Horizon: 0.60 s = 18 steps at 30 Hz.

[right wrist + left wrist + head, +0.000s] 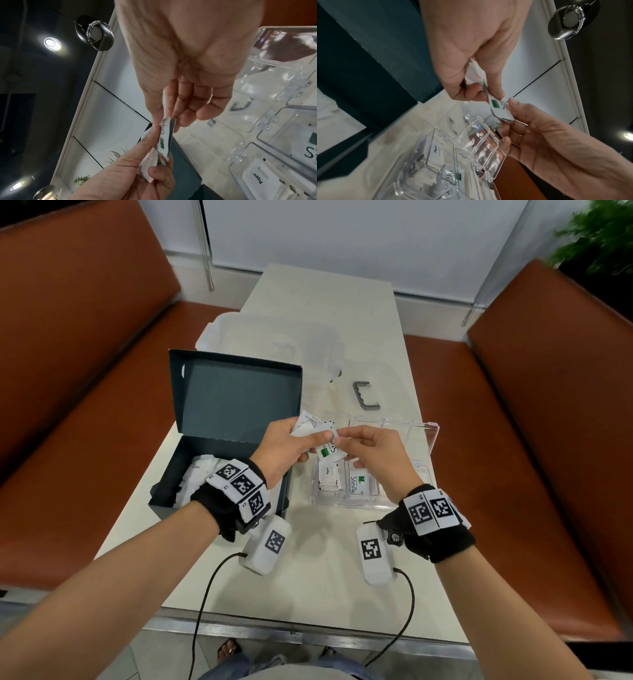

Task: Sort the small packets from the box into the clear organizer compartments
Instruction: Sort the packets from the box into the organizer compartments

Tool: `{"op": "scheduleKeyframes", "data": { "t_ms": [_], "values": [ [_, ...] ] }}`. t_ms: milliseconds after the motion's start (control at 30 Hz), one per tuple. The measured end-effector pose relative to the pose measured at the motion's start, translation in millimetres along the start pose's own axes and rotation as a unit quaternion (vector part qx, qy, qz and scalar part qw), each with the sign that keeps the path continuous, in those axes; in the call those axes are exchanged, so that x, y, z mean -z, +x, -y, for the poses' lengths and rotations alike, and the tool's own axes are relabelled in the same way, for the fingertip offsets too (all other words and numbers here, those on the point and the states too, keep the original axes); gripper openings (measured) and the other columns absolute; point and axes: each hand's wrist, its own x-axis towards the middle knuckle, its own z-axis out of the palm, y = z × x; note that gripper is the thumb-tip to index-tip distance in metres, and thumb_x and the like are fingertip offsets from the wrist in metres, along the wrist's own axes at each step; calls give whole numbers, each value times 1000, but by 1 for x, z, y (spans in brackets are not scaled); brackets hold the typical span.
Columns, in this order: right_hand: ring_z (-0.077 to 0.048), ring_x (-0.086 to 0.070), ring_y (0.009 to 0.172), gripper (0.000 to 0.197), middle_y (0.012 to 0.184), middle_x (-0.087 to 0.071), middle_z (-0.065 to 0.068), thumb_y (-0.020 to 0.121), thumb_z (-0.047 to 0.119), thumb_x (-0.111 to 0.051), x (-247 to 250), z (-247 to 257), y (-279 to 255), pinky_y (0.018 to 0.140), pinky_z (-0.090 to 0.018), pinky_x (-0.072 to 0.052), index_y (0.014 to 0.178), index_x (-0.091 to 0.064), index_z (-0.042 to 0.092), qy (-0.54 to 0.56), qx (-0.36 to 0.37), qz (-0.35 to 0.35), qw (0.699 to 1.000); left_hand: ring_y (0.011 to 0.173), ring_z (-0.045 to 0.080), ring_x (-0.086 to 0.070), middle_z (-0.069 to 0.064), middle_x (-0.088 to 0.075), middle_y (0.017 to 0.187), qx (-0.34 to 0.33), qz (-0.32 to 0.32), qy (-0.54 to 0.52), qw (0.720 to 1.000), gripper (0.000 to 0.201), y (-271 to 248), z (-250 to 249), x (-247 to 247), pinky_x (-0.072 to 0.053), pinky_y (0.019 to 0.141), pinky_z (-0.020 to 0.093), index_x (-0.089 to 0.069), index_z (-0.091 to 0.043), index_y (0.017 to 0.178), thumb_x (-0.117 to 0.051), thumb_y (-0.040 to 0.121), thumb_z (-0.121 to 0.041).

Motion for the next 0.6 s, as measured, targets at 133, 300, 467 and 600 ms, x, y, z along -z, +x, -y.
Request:
{"op": "scheduleKeyframes", "data": {
  "t_ms": [133, 300, 467, 600],
  "values": [
    [-3, -59, 56, 9, 73, -70, 1, 82, 11, -73, 10, -1, 6, 53, -14, -47, 88, -71, 17, -4, -10, -21, 1000, 61, 6, -57, 0, -69, 77, 14, 13, 2, 1000, 21, 0, 1, -8, -43, 53, 18, -70, -11, 95, -70, 88, -30],
    [-10, -59, 59, 13, 81, -69, -2, 83, 12, -70, 32, -17, 19, 53, -20, -46, 75, -65, 21, -94, -60, -118, 987, 64, 8, -56, 3, -71, 87, 43, -3, -3, 999, 29, 4, 2, -9, -44, 55, 17, -68, -7, 99, -64, 92, -35],
    [-27, -67, 78, 18, 101, -66, -15, 81, 6, -69, 26, -48, 18, 70, -36, -56, 96, -60, 12, -186, -125, -103, 969, 61, 6, -57, 1, -70, 83, 49, -1, -17, 999, 25, 3, 3, -8, -44, 53, 16, -67, -8, 98, -64, 93, -32],
    [-32, -66, 88, 20, 103, -65, -14, 79, 5, -70, 17, -62, 17, 83, -42, -55, 93, -58, 13, -232, -135, -95, 959, 65, 7, -57, 2, -69, 85, 51, 2, -19, 999, 22, 2, 3, -6, -43, 53, 16, -66, -9, 96, -64, 93, -31]
  ]
}}
